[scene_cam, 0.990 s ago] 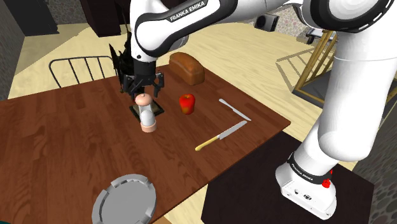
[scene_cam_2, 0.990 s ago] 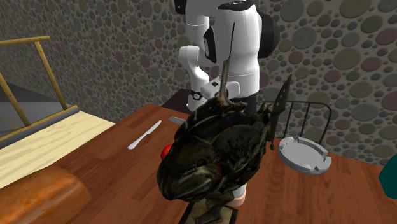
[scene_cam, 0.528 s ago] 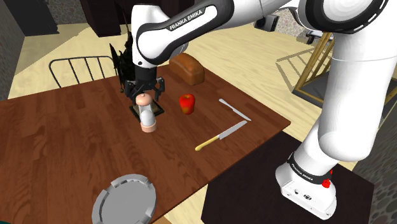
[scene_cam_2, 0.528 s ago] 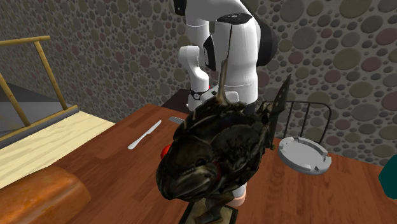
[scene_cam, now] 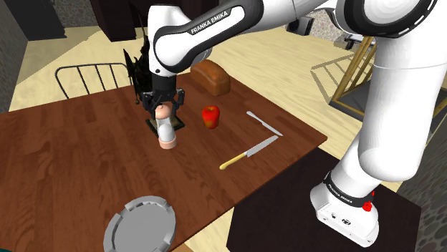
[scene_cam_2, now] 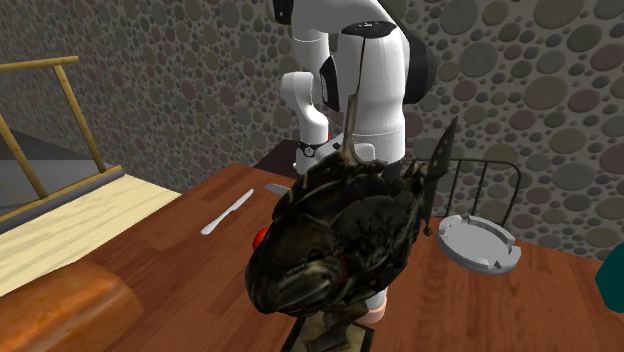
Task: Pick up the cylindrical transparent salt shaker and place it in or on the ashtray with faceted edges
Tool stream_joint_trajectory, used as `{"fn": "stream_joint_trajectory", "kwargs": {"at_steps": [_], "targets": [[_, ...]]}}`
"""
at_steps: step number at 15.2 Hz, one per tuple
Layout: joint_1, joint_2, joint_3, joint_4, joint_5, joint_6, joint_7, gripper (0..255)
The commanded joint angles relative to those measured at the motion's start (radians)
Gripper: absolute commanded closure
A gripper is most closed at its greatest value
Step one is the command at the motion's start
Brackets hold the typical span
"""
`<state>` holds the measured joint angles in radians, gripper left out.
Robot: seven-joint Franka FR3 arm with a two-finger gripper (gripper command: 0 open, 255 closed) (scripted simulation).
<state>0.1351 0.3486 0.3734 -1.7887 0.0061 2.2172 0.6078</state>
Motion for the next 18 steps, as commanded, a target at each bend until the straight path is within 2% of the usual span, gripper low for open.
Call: {"fn": "stream_joint_trajectory", "kwargs": {"at_steps": [1,5,18], "targets": [[0.000,0.000,0.000,0.000,0.000,0.000,0.000,255],[0.000,0.000,0.000,0.000,0.000,0.000,0.000,255],[-0.007,-0.058,0.009,0.099,0.019,-0.155,0.002,255]]}}
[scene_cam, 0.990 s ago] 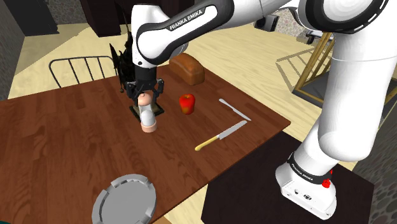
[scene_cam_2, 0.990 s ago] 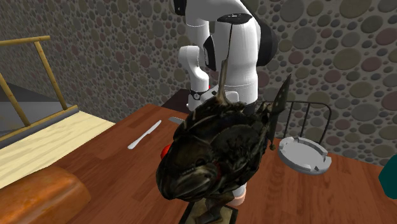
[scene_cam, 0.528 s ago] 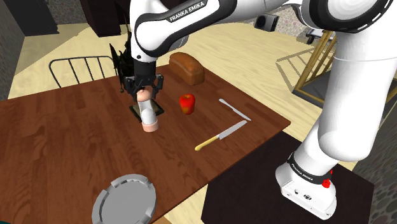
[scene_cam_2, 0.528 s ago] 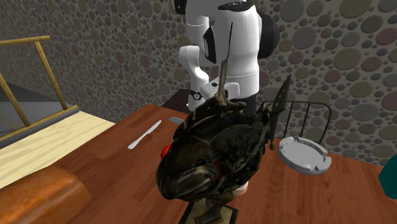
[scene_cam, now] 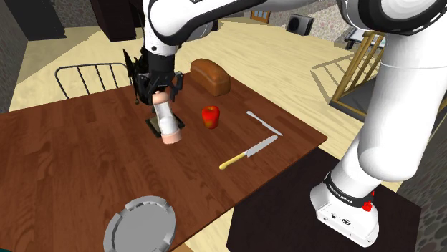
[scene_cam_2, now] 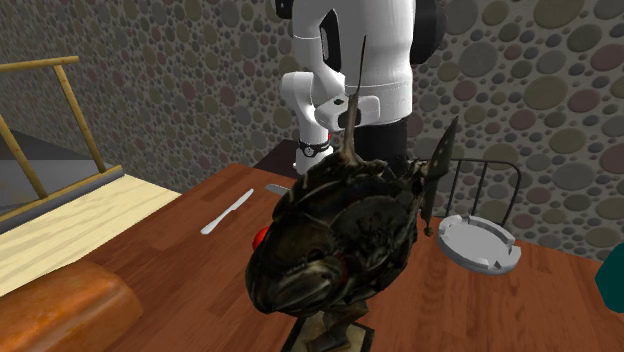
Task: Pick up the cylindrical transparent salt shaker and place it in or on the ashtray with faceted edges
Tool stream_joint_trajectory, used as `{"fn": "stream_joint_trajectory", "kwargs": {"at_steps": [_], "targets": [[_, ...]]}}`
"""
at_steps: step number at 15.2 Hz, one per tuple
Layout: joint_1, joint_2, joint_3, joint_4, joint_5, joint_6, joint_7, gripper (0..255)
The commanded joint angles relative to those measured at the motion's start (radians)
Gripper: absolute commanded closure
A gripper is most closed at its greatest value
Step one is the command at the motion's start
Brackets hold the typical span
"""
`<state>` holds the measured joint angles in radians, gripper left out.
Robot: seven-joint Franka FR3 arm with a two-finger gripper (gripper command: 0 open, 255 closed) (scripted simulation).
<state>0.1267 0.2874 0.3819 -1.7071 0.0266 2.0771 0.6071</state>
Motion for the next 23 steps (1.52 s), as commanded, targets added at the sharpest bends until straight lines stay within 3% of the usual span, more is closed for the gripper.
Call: {"fn": "stream_joint_trajectory", "kwargs": {"at_steps": [1,7,15,23], "targets": [[0.002,0.000,0.001,0.027,-0.001,-0.027,0.003,255],[0.001,-0.013,0.002,0.080,0.002,-0.091,0.007,255],[0.081,-0.127,0.064,-0.023,0.020,-0.081,0.152,255],[0.173,-0.183,0.135,-0.045,0.015,-0.097,0.320,255]]}}
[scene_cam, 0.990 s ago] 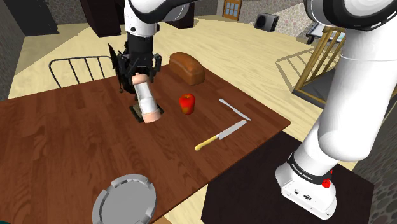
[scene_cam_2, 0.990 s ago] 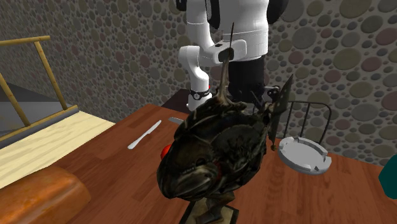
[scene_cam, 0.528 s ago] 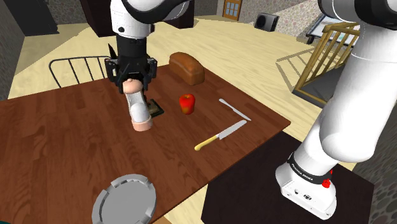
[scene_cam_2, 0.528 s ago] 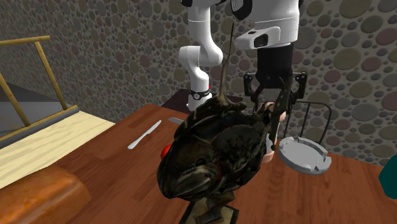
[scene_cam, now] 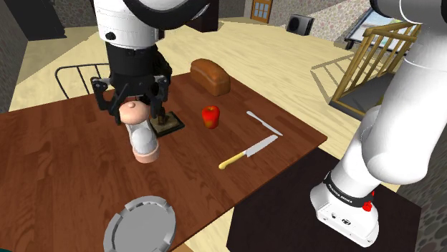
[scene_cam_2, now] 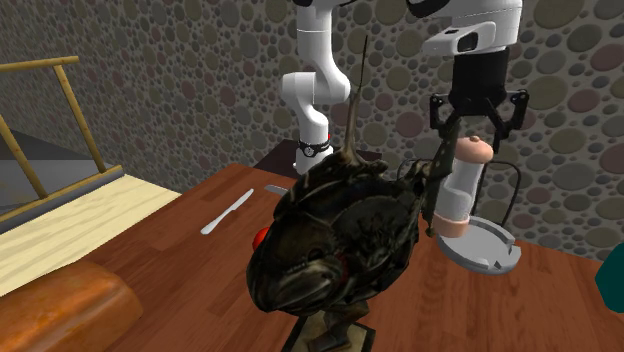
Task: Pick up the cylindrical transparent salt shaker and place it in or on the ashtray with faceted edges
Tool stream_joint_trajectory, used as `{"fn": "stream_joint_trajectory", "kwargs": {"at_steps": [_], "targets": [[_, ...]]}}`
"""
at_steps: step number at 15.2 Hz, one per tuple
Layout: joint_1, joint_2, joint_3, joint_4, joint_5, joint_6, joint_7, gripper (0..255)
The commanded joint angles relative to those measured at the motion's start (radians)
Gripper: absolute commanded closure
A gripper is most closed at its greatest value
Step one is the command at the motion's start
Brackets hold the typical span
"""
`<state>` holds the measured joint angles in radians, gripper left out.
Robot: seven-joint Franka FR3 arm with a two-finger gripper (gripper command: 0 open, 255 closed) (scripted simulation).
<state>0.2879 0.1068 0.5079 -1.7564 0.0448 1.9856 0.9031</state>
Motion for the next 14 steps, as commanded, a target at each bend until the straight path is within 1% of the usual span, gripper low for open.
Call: {"fn": "stream_joint_trajectory", "kwargs": {"at_steps": [1,6,11,14], "targets": [[0.024,-0.005,0.018,0.007,-0.006,-0.009,0.047,255],[0.090,-0.002,0.066,0.039,-0.030,-0.031,0.167,255],[0.163,0.030,0.111,0.102,-0.073,-0.063,0.294,255],[0.162,0.031,0.110,0.062,-0.073,-0.023,0.293,255]]}}
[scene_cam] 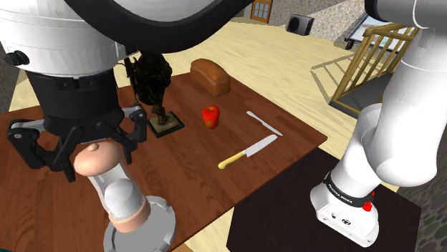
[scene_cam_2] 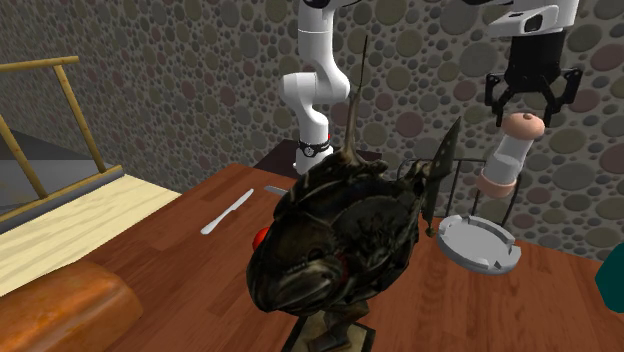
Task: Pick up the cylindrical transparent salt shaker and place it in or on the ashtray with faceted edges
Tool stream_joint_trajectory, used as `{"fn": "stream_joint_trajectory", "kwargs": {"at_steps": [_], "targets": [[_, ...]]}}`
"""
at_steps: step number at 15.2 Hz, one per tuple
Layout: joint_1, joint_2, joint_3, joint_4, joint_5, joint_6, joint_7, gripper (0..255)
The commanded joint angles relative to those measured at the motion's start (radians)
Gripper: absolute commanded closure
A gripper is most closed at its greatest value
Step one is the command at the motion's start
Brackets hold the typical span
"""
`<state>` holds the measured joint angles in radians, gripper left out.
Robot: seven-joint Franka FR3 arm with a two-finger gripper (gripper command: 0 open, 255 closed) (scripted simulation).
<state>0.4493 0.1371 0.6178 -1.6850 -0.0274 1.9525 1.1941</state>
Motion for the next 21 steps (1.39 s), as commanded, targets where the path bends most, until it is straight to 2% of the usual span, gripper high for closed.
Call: {"fn": "stream_joint_trajectory", "kwargs": {"at_steps": [1,21], "targets": [[0.000,0.001,0.000,-0.022,-0.001,0.024,0.002,255],[0.010,0.066,-0.012,-0.222,-0.049,0.277,0.025,255]]}}
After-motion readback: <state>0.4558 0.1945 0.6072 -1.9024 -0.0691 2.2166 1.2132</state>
